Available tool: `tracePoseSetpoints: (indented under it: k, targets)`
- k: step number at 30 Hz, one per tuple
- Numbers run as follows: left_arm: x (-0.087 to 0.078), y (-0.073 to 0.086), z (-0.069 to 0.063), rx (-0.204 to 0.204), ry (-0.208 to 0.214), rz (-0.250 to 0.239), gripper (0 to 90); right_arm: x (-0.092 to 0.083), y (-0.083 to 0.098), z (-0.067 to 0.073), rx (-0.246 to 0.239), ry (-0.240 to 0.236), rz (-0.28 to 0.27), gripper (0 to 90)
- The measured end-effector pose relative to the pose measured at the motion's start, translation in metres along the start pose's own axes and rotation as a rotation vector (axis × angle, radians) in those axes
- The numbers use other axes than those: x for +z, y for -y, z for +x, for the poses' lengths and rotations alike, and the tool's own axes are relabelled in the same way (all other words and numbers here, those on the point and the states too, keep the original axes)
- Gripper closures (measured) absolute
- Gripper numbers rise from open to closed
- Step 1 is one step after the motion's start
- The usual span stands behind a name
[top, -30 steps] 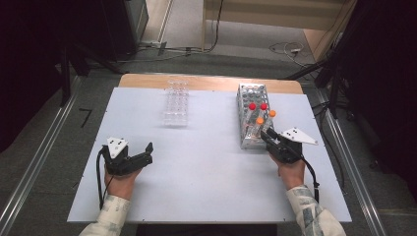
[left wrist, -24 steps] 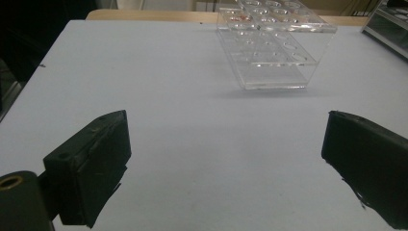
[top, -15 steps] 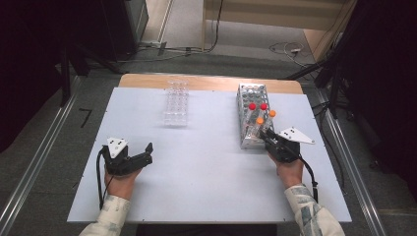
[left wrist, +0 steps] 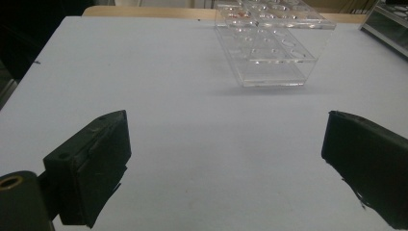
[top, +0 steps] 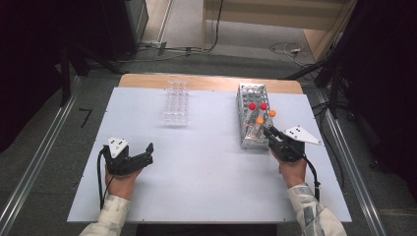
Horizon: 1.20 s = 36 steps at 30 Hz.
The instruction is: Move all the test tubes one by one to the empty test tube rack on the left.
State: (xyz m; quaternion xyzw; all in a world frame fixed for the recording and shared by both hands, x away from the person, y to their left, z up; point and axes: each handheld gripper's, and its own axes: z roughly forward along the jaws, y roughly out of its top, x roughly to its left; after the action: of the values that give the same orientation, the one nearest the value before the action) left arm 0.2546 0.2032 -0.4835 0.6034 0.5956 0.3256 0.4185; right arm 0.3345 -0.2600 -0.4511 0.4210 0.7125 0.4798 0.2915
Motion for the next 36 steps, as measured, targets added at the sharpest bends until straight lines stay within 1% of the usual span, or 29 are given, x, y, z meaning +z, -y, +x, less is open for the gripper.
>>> tracePoseSetpoints:
  k: [3, 4, 5, 7, 10, 14, 17, 24, 25, 27, 28, 29, 30, 32, 36]
  targets:
    - [-0.001, 0.000, 0.000, -0.001, 0.003, -0.002, 3.6, -0.004, -0.004, -0.001, 0.003, 0.001, -0.014, 73.2]
    - [-0.001, 0.000, 0.000, -0.001, 0.002, -0.001, 3.6, -0.009, -0.008, -0.001, 0.003, -0.002, -0.034, 73.2]
    - [-0.001, 0.000, 0.000, -0.002, 0.002, -0.002, 3.6, -0.009, -0.008, -0.001, 0.003, -0.002, -0.034, 73.2]
    - [-0.001, -0.001, 0.000, -0.001, 0.002, -0.004, 3.6, -0.016, -0.015, 0.000, 0.002, -0.005, -0.060, 73.2]
    - [-0.002, -0.001, 0.000, -0.005, 0.008, -0.003, 3.7, -0.021, -0.019, 0.002, -0.013, -0.002, -0.072, 73.3]
    - [-0.002, -0.001, 0.000, -0.007, 0.011, -0.005, 4.2, -0.026, -0.021, 0.004, -0.010, -0.006, -0.081, 73.3]
    - [-0.002, -0.001, 0.000, -0.007, 0.012, -0.004, 4.2, -0.028, -0.022, 0.006, -0.020, -0.014, -0.077, 73.2]
    - [-0.003, -0.002, 0.001, -0.005, 0.012, -0.007, 4.2, -0.033, -0.022, 0.010, -0.021, -0.030, -0.069, 73.3]
    - [-0.003, -0.002, 0.001, -0.004, 0.013, -0.008, 4.2, -0.035, -0.021, 0.012, -0.020, -0.042, -0.068, 73.3]
    - [-0.003, -0.002, 0.001, -0.006, 0.014, -0.008, 4.2, -0.036, -0.021, 0.013, -0.020, -0.045, -0.065, 73.3]
    - [-0.004, -0.002, 0.001, -0.007, 0.015, -0.009, 4.2, -0.037, -0.019, 0.015, -0.027, -0.051, -0.059, 73.2]
    - [-0.004, -0.002, 0.001, -0.007, 0.016, -0.009, 4.2, -0.037, -0.019, 0.015, -0.027, -0.051, -0.059, 73.2]
    - [-0.004, -0.002, 0.001, -0.008, 0.016, -0.010, 4.2, -0.037, -0.018, 0.017, -0.031, -0.063, -0.051, 73.2]
    - [-0.004, -0.002, 0.001, -0.006, 0.017, -0.008, 4.2, -0.036, -0.016, 0.019, -0.024, -0.080, -0.044, 73.2]
    - [-0.004, -0.002, 0.000, -0.009, 0.023, -0.005, 4.3, -0.034, -0.015, 0.022, -0.025, -0.088, -0.036, 73.3]
